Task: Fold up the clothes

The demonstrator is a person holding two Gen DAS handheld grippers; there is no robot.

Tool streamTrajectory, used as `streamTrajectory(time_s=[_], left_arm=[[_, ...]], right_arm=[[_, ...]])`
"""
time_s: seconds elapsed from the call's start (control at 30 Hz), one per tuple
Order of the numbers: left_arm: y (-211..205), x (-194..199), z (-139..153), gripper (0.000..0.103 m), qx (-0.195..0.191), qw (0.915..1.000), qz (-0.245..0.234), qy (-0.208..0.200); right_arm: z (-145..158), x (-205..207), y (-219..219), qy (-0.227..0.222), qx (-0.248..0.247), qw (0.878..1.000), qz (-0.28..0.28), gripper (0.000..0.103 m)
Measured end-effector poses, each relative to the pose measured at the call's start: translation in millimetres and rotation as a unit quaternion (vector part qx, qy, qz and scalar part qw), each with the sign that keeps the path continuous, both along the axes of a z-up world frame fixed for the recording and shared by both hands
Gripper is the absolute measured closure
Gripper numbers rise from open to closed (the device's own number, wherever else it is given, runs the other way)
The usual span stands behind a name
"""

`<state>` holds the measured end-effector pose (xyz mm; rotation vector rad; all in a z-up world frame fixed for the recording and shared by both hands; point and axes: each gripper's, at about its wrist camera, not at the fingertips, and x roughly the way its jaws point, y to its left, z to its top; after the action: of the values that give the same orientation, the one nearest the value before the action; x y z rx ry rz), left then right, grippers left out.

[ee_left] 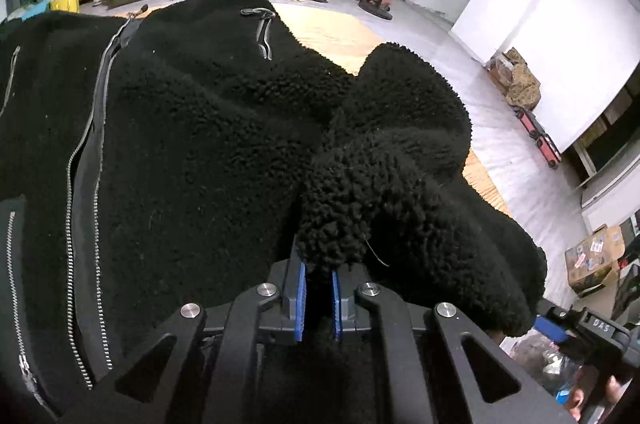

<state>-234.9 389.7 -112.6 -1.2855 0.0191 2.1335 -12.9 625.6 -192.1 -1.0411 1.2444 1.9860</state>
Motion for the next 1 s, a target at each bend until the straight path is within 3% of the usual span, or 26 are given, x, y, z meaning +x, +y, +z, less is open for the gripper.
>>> streamTrajectory(time_s=[0.1,0.23,0.27,0.37,0.47,0.53,0.6,0.7,0.87,1.0], left_arm=[[-3,0,0,0.093,0.006,1.0000,0.000,-0.004],[-18,6,4,0.093,0.048,0.9986,-0.002,-0.022],[-25,5,7,0.093,0.068,0.9971,0.002,-0.033],[-51,1,18,0.093,0.131,0.9888,0.022,-0.068],[-84,-2,31,0.088,0.170,0.9785,0.044,-0.109],[-113,-2,43,0.073,0.180,0.9747,0.050,-0.123],[-153,0,59,0.038,0.191,0.9726,0.069,-0.114],[-223,5,85,0.036,0.212,0.9665,0.126,-0.072],[-329,34,96,0.036,0.219,0.9514,0.216,-0.015],[-385,58,85,0.035,0.220,0.9356,0.276,-0.007]], right_arm=[[-6,-10,-1,-0.010,-0.005,1.000,-0.010,0.043],[-11,-23,-3,0.039,-0.027,0.999,-0.002,0.082],[-6,-28,-6,0.058,-0.032,0.998,0.011,0.084],[28,-48,-19,0.112,-0.011,0.992,0.060,0.088],[89,-75,-39,0.170,0.034,0.976,0.129,0.089],[133,-97,-58,0.216,0.057,0.958,0.178,0.089],[171,-126,-93,0.236,0.085,0.938,0.239,0.089],[203,-169,-168,0.241,0.113,0.900,0.346,0.089],[202,-228,-314,0.249,0.064,0.814,0.521,0.089],[180,-252,-385,0.238,0.031,0.780,0.578,0.089]])
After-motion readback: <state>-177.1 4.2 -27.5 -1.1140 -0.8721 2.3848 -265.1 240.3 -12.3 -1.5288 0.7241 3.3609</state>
